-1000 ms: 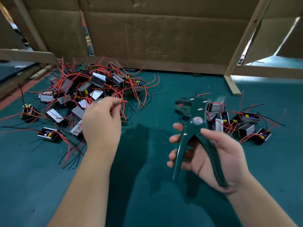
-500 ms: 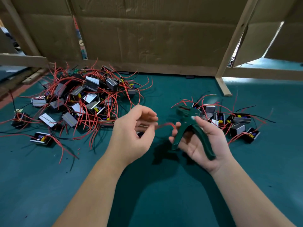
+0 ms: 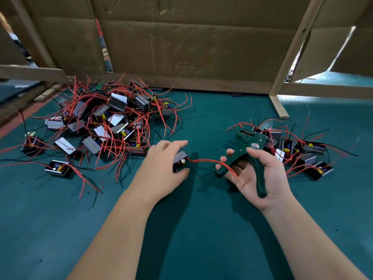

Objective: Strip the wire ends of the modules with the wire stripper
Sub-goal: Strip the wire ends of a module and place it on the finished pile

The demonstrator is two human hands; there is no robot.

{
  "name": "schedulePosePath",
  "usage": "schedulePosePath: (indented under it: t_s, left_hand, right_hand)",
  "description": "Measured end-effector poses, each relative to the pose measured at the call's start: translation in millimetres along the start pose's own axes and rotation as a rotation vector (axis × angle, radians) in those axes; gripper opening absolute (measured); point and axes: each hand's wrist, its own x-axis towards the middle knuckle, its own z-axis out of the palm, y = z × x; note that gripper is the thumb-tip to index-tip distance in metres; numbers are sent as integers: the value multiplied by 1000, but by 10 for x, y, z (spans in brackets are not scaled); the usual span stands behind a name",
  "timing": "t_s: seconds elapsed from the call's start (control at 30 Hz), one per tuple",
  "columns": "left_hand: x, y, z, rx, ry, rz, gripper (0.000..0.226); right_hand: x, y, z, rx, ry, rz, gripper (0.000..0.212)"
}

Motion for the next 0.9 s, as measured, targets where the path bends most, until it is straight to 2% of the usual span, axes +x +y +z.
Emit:
schedulePosePath:
  t_s: [0.07,0.13,0.17,0.23,0.3,0.37,0.57,0.7,0.8,0.9]
  left_hand:
    - [18,-37,-32,6,44,-41,41]
    - [35,-12,-64,-98,150,-89,16]
    - [47,21,-74,-224,202,-145,12]
    - [80,85,-112,-648,237,-305,12]
    - [94,145,-184,-1085,168,-439,8]
    - [88,176,-231,-1311,81,-476,6]
    - [81,233,-156,-1271,45,-455,8]
    - [90,273,-126,-1413,85,-482,18]
    - [101,277,-120,-1485,47,-505,16]
    - [101,271,-92,-1444,7,-504,17]
  right_hand:
    - [-19,-13,12,8,-13,-19,19]
    - [-38,-18,20,28,-43,-28,16]
    - [-45,-14,22,32,-59,-26,21]
    - [-64,0,21,10,-81,-16,32]
    - [-86,17,21,-7,-107,3,36]
    - [-106,31,25,-10,-135,27,38]
    - [-152,107,98,-50,-199,139,41]
    - [-173,149,128,-66,-238,202,40]
    - [-193,172,148,-68,-271,250,46]
    - [-230,182,162,-41,-367,312,55]
